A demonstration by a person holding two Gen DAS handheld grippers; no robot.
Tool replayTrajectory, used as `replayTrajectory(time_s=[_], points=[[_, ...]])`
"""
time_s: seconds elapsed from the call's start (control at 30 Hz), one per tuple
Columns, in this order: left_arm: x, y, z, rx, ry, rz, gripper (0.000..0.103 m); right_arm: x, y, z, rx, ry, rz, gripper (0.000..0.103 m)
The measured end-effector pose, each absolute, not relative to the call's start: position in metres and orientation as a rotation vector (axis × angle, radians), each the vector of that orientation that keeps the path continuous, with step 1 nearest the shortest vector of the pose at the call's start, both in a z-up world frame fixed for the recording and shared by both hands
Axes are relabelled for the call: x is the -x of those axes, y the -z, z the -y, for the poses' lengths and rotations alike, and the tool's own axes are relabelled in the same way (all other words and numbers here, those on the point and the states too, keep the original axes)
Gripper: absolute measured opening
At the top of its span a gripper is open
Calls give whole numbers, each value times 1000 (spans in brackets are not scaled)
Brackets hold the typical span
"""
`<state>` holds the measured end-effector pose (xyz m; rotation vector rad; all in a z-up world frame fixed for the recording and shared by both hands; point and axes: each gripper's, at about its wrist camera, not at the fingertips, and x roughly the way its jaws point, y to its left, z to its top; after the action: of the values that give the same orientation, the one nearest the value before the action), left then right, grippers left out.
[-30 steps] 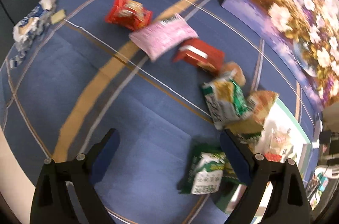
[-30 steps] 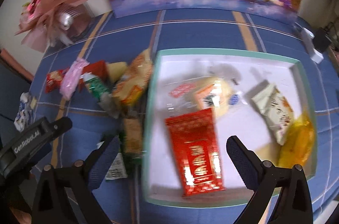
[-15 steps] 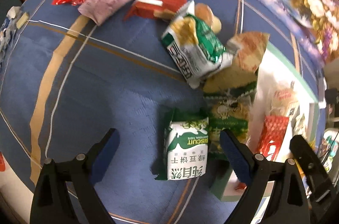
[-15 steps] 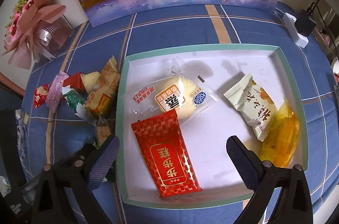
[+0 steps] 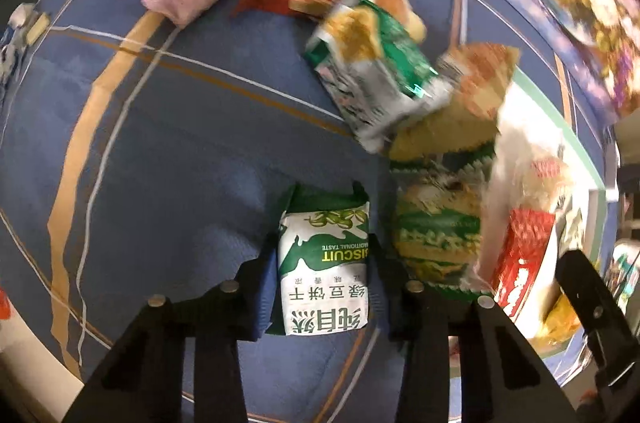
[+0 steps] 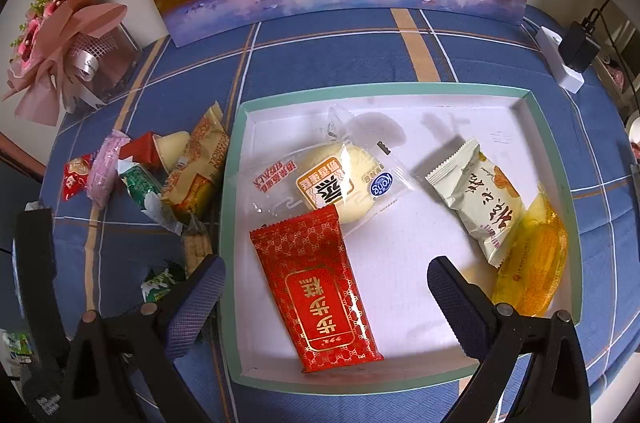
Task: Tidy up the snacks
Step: 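Lower the left tool onto the green-and-white biscuit bag and close it, then grasp the clear round-cookie pack with the right tool while the left tool lifts the biscuit bag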
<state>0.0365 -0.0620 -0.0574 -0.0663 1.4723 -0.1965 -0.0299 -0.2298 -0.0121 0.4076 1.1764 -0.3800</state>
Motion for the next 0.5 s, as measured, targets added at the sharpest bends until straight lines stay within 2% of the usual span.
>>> replayTrajectory(time_s=[0.5], points=[[-43,36,-33,320,-84,-1369,42,4,8,159,-212,196,-1126,101]])
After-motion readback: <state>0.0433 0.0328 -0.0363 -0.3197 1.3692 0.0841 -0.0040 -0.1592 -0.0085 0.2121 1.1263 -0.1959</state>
